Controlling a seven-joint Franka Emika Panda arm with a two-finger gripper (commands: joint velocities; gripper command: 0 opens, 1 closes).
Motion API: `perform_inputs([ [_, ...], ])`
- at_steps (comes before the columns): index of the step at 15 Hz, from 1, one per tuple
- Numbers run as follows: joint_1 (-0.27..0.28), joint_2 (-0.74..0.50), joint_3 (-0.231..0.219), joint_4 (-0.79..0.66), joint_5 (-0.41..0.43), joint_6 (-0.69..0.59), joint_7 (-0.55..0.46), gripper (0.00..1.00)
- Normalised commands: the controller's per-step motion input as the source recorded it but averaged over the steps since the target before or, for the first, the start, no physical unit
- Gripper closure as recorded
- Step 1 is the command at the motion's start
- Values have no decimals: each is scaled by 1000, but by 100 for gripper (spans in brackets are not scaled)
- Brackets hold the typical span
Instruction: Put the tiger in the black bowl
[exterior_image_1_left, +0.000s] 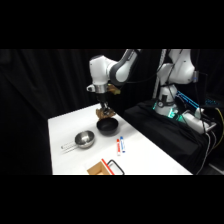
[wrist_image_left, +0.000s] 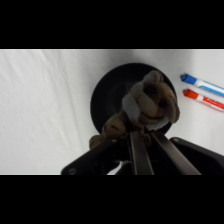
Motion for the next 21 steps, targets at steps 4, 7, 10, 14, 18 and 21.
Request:
perform_inputs([
  [4, -136, 254, -3, 128, 200, 238, -305, 95],
  [7, -64, 167, 64, 114, 169, 143, -179, 62],
  [10, -1, 47, 86, 50, 113, 96, -79, 39],
  [14, 51, -97, 51, -14, 33, 26, -14, 7],
  [18, 104, -313, -7, -64, -105, -168, 100, 0],
  [21, 116, -437, -17, -56, -162, -335, 163, 0],
])
